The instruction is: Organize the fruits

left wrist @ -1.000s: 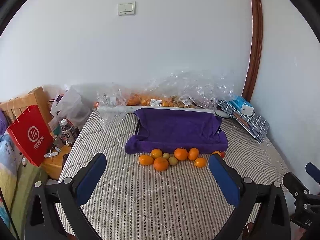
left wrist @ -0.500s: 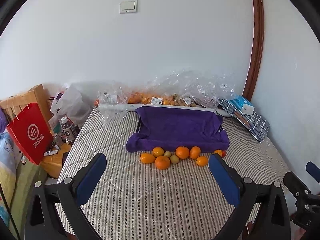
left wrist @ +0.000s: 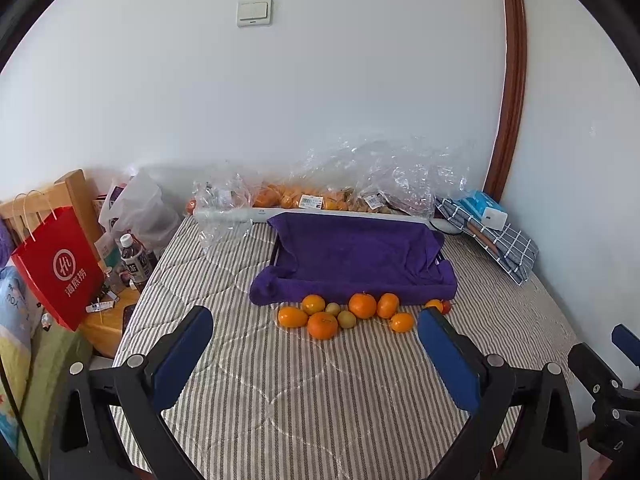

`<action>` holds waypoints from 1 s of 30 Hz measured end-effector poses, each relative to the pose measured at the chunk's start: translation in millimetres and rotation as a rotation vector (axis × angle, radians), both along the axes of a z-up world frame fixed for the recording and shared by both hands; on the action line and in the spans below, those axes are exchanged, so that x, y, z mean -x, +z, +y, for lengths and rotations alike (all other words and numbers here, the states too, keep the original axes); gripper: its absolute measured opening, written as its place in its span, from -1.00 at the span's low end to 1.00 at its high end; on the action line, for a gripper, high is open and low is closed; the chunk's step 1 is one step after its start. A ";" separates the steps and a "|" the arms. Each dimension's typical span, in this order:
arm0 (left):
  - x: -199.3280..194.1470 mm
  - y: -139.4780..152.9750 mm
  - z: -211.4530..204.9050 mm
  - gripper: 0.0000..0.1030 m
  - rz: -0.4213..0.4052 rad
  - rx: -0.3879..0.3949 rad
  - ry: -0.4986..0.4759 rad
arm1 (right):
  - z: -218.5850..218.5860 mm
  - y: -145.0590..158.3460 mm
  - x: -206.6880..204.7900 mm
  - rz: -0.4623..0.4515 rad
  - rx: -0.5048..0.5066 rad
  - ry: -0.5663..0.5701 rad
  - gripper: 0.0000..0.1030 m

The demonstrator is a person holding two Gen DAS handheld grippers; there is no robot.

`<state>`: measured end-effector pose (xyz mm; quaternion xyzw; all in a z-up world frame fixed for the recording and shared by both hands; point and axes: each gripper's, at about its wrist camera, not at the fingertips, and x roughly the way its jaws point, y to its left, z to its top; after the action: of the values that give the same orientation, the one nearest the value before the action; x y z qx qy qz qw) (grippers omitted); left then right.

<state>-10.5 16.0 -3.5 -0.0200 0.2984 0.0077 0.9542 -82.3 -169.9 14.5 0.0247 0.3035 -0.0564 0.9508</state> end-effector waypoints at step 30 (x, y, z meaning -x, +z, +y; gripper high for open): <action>-22.1 -14.7 11.9 0.99 0.034 0.041 -0.046 | -0.6 -15.7 -22.9 0.013 -0.030 0.007 1.00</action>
<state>11.6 27.9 -18.2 -0.0325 0.3149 -0.0202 0.9484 -59.4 -170.5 -1.2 0.0376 0.3106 -0.0489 0.9485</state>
